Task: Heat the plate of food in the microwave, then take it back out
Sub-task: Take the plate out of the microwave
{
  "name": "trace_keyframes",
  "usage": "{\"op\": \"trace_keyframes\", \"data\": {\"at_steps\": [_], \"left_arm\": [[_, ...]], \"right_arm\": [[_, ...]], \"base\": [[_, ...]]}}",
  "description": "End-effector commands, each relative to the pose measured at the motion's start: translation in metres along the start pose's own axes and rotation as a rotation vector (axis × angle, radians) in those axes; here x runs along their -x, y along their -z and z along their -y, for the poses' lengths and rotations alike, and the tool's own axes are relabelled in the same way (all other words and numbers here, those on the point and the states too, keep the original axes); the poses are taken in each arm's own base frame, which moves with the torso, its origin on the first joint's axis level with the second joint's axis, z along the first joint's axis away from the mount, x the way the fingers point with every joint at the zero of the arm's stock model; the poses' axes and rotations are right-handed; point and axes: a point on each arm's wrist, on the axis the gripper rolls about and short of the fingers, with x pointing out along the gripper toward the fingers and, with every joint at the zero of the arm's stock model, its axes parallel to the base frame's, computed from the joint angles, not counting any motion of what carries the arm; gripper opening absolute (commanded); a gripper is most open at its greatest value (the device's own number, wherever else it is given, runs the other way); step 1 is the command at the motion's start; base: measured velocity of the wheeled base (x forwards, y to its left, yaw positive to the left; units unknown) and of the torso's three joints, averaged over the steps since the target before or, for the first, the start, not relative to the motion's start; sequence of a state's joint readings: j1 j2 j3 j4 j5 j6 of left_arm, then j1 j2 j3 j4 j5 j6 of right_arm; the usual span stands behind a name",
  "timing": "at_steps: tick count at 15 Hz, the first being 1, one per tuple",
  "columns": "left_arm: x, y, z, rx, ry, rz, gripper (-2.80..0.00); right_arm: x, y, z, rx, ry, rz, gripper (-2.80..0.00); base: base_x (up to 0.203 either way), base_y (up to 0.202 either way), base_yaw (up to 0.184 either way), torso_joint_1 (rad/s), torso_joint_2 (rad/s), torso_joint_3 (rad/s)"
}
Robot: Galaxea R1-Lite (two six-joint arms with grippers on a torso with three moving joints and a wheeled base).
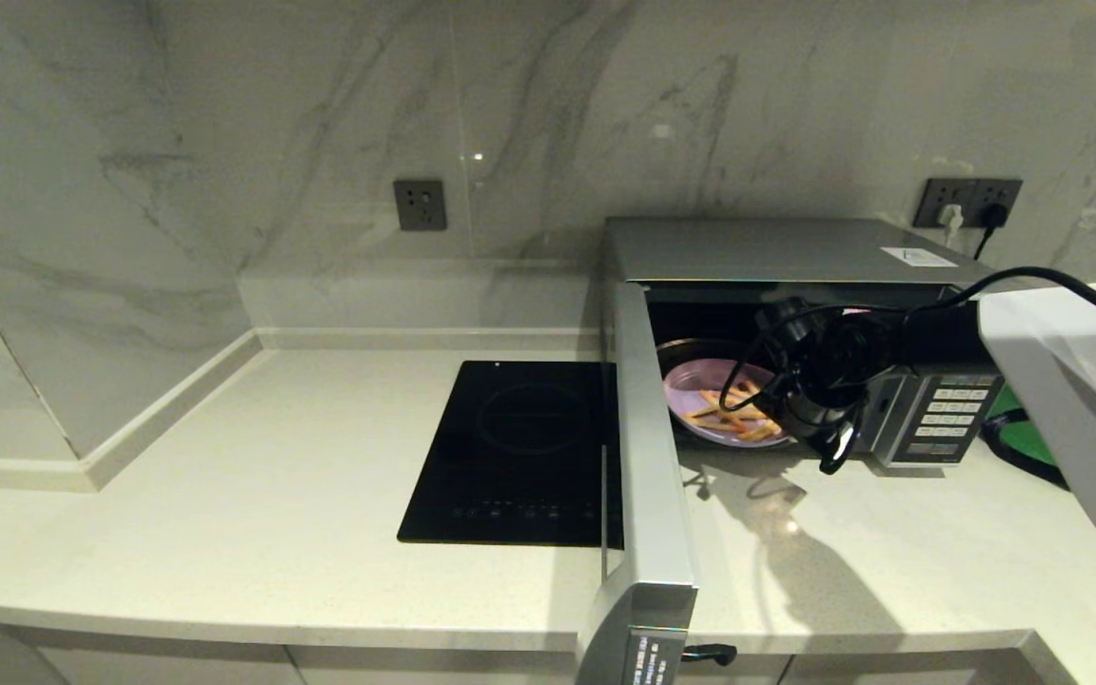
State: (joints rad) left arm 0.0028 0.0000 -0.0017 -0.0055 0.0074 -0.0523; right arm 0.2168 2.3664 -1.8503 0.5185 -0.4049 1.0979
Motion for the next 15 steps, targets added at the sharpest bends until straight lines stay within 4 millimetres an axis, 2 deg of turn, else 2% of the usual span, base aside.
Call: {"op": "trace_keyframes", "data": {"at_steps": [1, 8, 15], "left_arm": [[0.000, 0.000, 0.000, 0.001, -0.001, 0.000, -2.80], [0.000, 0.000, 0.000, 0.000, -0.001, 0.000, -2.80], [0.000, 0.000, 0.000, 0.001, -0.001, 0.000, -2.80]], "right_arm": [[0.005, -0.009, -0.003, -0.028, -0.021, 0.015, -2.80], [0.012, -0.032, -0.008, -0.079, -0.068, 0.053, -2.80], [0.015, -0.045, -0.005, -0.120, -0.095, 0.044, -2.80]], "base": [[0.000, 0.000, 0.000, 0.000, 0.00, 0.000], [0.000, 0.000, 0.000, 0.000, 0.00, 0.000], [0.000, 0.000, 0.000, 0.000, 0.00, 0.000]]}}
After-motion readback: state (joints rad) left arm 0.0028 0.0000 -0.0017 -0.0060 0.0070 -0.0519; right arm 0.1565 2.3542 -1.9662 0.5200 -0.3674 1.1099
